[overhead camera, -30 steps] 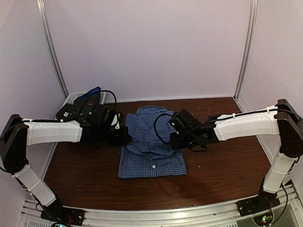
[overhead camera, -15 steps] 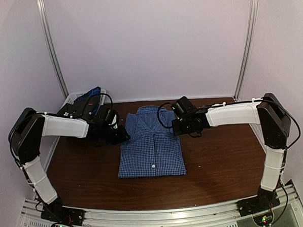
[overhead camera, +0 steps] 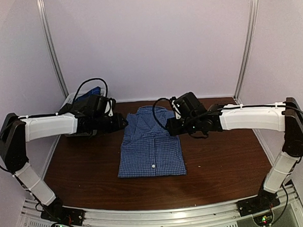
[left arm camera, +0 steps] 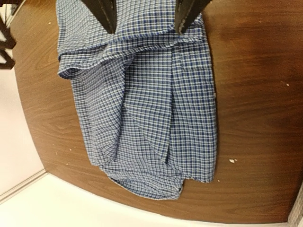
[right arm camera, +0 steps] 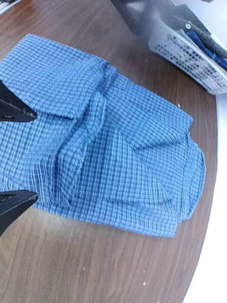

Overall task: Fold and stack the long sleeve shirts
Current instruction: Fold the rectangle-folded shirt at the center of the board.

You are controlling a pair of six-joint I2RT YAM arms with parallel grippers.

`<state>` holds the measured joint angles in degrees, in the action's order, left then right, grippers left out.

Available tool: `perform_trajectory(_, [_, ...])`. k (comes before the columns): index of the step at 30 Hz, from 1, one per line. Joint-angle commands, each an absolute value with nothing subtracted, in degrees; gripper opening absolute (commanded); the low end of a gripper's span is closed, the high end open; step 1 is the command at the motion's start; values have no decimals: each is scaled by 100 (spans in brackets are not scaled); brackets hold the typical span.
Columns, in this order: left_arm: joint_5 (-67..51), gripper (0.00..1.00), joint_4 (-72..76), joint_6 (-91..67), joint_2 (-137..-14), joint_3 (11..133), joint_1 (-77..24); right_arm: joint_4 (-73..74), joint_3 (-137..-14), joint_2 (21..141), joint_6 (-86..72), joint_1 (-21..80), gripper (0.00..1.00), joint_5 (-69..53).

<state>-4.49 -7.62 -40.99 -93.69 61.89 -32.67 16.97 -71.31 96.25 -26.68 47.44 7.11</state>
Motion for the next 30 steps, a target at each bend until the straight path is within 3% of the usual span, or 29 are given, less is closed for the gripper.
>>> perform_trajectory(1, [-945,38,-571,-4017,-9359,5990,-3599,1422,-7206,10009,-2637,5120,46,141])
perform_trajectory(4, [-1149,31,-403,-4060,-9599,5985,-3769,1172,-7280,10330,-2709,5121,38,-284])
perform_trajectory(8, [-1290,27,-327,-3950,-10081,6206,-3797,1069,-7391,10721,-2700,4935,34,-425])
perform_trajectory(19, [-1051,25,-740,-3540,-11647,7365,-3563,1096,-7449,11548,-2835,4121,33,-550])
perform_trajectory(30, [-857,26,-949,-3471,-11549,7379,-3384,1281,-7257,11292,-2825,4001,35,-308])
